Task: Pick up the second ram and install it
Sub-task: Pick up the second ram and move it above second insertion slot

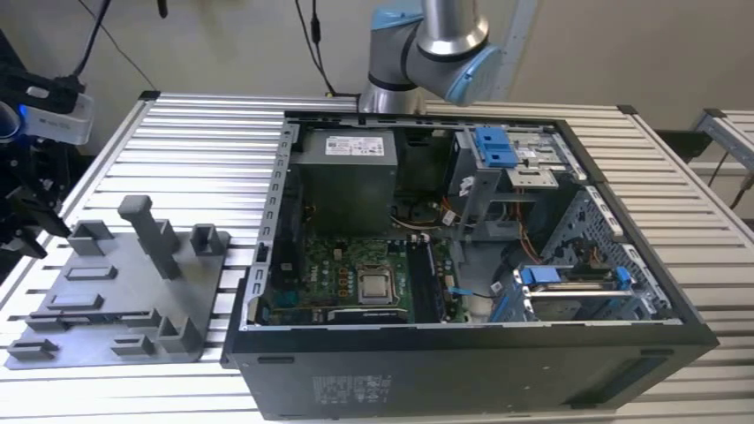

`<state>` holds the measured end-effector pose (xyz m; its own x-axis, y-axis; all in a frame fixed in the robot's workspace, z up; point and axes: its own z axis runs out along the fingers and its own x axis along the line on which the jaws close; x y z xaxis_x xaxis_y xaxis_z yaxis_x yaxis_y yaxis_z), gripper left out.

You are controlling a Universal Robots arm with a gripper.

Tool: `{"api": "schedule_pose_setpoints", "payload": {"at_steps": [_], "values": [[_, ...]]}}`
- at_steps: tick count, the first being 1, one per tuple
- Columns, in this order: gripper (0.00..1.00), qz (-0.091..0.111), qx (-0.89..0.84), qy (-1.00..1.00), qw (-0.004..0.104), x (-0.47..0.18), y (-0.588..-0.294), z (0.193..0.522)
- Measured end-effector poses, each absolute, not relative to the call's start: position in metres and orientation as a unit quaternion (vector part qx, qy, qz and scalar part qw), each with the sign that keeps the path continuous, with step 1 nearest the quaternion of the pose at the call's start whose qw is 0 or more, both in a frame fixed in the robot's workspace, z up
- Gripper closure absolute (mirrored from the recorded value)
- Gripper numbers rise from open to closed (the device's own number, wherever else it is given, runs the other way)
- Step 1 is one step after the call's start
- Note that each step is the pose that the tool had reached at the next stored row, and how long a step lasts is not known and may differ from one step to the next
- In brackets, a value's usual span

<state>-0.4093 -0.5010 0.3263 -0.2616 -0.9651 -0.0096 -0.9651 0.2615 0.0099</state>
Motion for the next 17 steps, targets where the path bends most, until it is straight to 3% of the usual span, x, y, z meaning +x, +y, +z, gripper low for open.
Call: {"api": "schedule_pose_setpoints", "payload": {"at_steps": [17], "values": [[0.64,0.007,-0.608,0.794,0.001,-0.4093,-0.5009,0.3208]]}}
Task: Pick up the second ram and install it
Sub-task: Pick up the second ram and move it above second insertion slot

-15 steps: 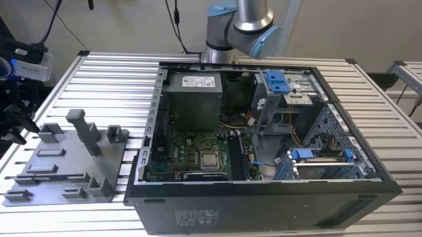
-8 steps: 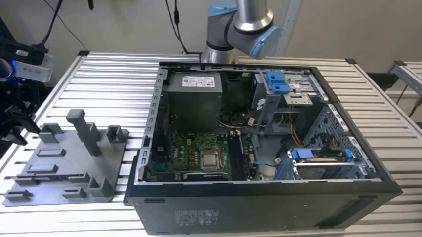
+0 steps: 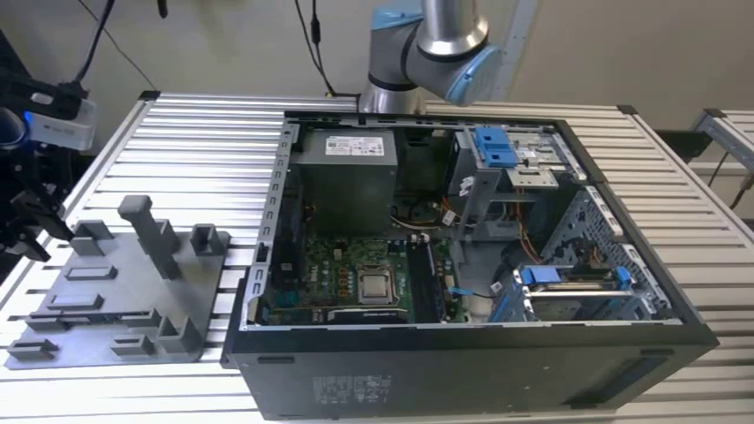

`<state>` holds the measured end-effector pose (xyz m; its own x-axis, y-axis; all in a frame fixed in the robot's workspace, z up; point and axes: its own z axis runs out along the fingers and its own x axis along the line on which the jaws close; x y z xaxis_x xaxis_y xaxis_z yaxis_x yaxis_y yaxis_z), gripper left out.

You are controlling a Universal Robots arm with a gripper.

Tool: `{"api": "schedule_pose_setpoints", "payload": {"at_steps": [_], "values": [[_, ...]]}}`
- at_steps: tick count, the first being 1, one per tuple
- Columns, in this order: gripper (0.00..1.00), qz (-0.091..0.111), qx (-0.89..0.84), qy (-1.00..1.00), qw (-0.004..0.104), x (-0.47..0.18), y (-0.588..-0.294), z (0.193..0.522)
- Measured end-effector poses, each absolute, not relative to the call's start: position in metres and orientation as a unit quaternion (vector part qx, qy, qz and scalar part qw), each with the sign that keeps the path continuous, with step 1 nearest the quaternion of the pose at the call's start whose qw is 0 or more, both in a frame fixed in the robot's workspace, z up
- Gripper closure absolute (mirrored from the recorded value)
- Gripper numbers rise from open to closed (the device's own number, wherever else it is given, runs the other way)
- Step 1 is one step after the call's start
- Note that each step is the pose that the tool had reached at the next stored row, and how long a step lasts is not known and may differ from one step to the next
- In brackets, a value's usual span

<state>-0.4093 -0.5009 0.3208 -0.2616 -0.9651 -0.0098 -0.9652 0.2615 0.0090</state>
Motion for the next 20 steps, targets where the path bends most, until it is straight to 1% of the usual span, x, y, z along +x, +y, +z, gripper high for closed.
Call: {"api": "schedule_pose_setpoints", "payload": {"at_steps": [20], "values": [[0.64,0.007,-0.608,0.794,0.001,-0.4093,-0.5009,0.3163]]}}
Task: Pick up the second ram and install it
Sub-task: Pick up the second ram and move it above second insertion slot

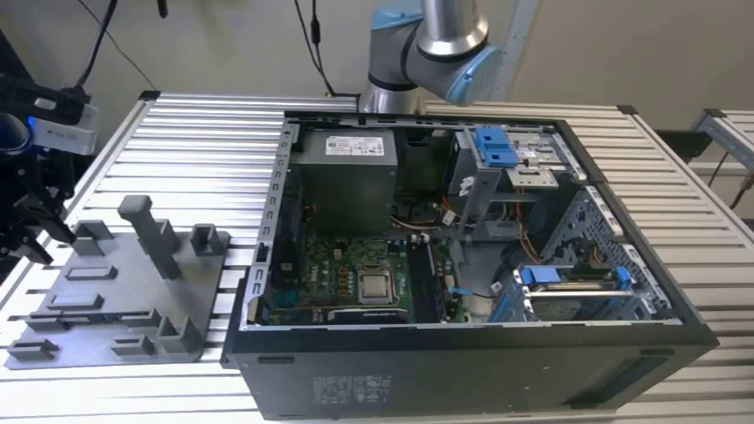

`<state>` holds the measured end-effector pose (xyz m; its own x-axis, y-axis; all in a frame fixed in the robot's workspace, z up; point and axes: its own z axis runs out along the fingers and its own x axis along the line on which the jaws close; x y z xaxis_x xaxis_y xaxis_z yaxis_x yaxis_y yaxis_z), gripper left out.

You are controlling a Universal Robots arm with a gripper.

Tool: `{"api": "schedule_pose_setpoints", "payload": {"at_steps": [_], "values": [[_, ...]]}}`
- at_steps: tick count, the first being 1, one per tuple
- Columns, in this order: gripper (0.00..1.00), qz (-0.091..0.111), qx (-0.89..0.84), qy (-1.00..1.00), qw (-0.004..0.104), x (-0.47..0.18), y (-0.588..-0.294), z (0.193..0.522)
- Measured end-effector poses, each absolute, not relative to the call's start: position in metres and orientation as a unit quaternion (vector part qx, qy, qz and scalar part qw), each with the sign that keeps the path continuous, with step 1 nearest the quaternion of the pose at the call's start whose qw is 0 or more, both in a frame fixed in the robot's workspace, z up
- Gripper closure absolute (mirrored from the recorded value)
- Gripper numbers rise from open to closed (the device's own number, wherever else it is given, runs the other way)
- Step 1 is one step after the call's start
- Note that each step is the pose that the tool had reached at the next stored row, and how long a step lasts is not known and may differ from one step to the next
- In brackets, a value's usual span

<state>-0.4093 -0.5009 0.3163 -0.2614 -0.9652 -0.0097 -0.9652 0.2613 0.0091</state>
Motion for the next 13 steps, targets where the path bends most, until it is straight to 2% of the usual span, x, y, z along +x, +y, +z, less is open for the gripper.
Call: {"api": "schedule_pose_setpoints", "payload": {"at_steps": [13], "values": [[0.64,0.007,-0.608,0.794,0.001,-0.4093,-0.5009,0.3134]]}}
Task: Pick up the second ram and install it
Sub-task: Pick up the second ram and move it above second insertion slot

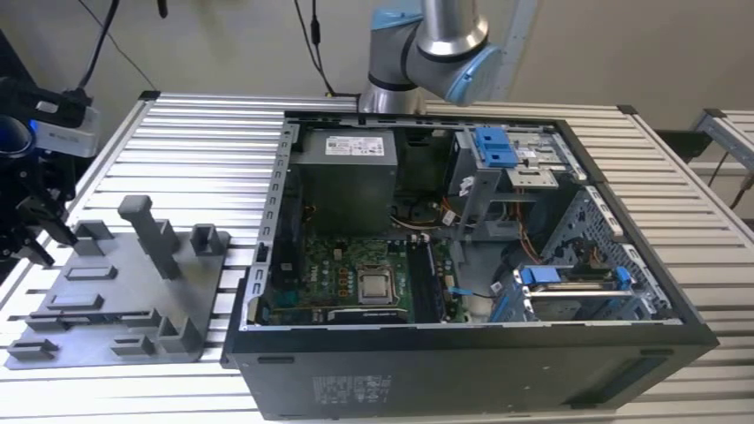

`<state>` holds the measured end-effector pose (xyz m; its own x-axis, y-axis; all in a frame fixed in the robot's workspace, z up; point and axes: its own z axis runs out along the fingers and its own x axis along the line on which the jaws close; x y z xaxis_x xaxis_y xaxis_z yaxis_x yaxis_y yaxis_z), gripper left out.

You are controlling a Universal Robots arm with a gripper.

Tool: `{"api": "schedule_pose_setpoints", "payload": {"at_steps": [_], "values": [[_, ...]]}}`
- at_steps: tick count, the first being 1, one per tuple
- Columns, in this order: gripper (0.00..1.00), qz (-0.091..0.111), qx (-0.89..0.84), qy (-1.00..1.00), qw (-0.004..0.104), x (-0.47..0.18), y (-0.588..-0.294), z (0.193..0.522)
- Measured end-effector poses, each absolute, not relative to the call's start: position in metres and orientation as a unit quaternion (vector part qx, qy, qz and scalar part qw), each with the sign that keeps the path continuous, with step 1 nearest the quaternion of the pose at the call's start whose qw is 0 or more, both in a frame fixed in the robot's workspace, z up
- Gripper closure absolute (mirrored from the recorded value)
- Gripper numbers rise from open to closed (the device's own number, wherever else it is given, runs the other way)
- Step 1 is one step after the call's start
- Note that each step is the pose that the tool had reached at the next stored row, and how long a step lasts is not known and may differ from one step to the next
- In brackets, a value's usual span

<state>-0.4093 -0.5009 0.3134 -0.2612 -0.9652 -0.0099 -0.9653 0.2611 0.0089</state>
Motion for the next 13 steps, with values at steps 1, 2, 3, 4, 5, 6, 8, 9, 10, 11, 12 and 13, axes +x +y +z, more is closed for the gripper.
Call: {"api": "schedule_pose_setpoints", "payload": {"at_steps": [1,2,3,4,5,6,8,9,10,11,12,13], "values": [[0.64,0.007,-0.608,0.794,0.001,-0.409,-0.501,0.313],[0.64,0.007,-0.608,0.794,0.001,-0.409,-0.501,0.312],[0.64,0.007,-0.608,0.794,0.001,-0.409,-0.501,0.311],[0.64,0.007,-0.609,0.793,0.001,-0.409,-0.501,0.31],[0.64,0.007,-0.61,0.792,0.001,-0.409,-0.501,0.309],[0.64,0.007,-0.611,0.792,0.001,-0.409,-0.501,0.308],[0.64,0.007,-0.616,0.788,0.001,-0.409,-0.501,0.305],[0.64,0.006,-0.621,0.784,0.001,-0.409,-0.501,0.303],[0.64,0.007,-0.626,0.779,0.001,-0.409,-0.501,0.301],[0.64,0.007,-0.632,0.775,0.001,-0.409,-0.501,0.3],[0.64,0.007,-0.636,0.772,0.001,-0.409,-0.501,0.298],[0.64,0.007,-0.641,0.768,0.001,-0.409,-0.501,0.296]]}}
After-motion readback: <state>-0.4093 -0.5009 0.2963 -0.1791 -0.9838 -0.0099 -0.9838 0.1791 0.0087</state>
